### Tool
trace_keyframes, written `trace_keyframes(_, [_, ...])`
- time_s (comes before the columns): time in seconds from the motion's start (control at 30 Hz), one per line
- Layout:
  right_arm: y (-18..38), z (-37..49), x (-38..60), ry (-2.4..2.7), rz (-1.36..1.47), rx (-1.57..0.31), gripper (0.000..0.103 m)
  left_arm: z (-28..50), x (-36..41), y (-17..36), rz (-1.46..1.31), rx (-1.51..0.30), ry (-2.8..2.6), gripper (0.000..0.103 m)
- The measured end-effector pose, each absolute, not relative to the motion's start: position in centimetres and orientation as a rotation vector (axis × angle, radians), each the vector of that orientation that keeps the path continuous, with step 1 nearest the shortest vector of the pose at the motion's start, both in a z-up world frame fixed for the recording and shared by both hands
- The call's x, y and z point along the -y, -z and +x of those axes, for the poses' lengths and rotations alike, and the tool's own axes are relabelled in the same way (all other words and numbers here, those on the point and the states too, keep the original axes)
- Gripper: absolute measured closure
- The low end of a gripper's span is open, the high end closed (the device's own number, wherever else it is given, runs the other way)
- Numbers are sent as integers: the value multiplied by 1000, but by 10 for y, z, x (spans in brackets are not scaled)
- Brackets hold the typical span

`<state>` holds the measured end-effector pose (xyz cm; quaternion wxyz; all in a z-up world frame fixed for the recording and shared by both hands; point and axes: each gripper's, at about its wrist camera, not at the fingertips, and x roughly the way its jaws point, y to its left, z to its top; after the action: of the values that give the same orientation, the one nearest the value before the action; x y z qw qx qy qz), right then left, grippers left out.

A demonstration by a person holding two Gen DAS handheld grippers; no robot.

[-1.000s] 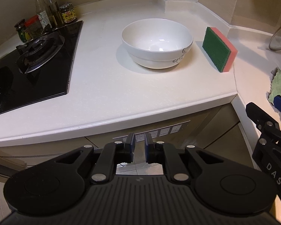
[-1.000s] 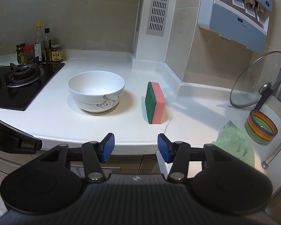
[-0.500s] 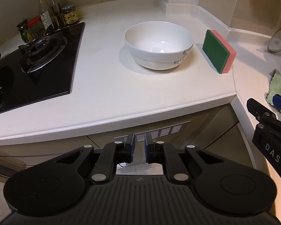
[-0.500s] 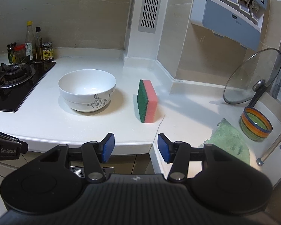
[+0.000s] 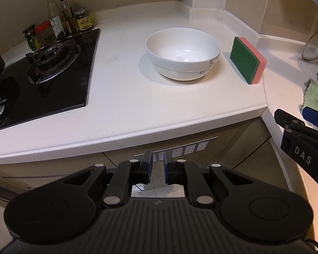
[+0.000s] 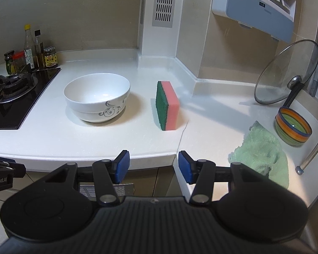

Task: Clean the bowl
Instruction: 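Move the right tool toward the pink-and-green sponge beside the white bowl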

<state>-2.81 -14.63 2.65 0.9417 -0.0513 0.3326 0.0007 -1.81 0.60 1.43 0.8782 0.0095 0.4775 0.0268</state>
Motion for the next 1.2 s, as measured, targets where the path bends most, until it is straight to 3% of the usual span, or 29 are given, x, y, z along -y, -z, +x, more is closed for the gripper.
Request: trace_keyframes(1.2, [-27,56,155,-79,-136,-657,57,62,-1,-4,-21,-1022,-121,92])
